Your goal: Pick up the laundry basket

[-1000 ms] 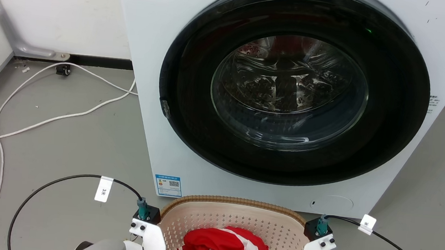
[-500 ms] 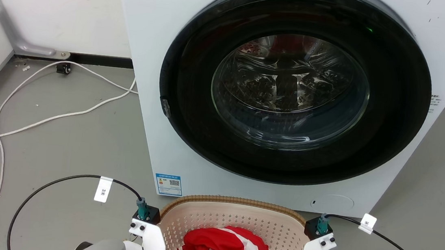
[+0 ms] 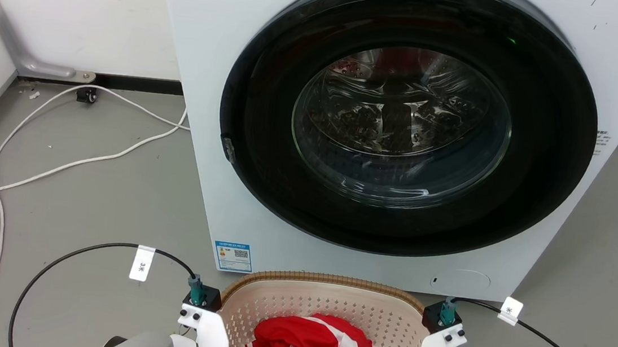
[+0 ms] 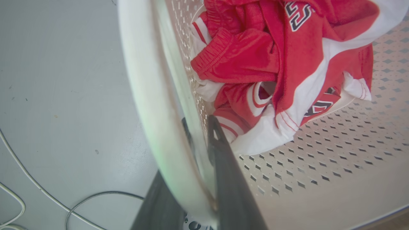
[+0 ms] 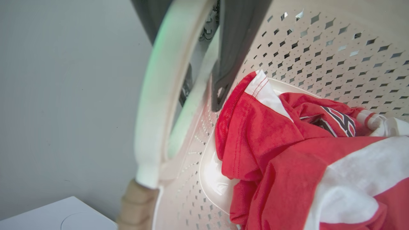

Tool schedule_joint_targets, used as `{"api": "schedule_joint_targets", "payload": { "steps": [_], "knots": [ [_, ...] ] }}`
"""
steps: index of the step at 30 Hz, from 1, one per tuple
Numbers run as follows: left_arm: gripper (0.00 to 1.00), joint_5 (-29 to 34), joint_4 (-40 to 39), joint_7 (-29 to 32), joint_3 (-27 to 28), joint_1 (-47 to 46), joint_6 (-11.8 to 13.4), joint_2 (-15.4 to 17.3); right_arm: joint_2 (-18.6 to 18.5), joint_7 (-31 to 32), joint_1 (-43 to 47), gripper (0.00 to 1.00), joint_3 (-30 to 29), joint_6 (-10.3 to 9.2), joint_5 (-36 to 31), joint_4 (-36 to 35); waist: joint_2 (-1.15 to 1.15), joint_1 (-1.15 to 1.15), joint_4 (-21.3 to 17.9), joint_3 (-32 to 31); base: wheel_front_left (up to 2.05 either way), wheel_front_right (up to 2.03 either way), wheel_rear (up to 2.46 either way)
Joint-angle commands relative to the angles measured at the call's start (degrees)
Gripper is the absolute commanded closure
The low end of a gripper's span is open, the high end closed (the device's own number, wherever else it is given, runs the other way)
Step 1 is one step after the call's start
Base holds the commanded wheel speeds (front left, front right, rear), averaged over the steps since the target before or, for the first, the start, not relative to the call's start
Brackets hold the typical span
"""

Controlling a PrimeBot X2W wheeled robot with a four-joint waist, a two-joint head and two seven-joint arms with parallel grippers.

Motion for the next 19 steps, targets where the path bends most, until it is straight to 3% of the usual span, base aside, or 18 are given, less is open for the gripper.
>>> {"api": "schedule_joint_targets", "payload": {
  "steps": [1,19],
  "knots": [
    [1.00,0.47,-0.24,-0.26,-0.16,-0.69,-0.55,0.05,0.56,-0.13,0.02,1.00,0.80,0.93,-0.94,-0.12,0.00,0.00,0.02,-0.08,0.00,0.00,0.00],
    [1.00,0.43,-0.03,-0.05,-0.23,0.16,-0.54,-0.03,0.37,0.24,0.91,1.00,0.87,0.92,-0.91,0.24,0.00,0.00,-0.09,-0.54,0.00,0.00,0.00]
  ]
}}
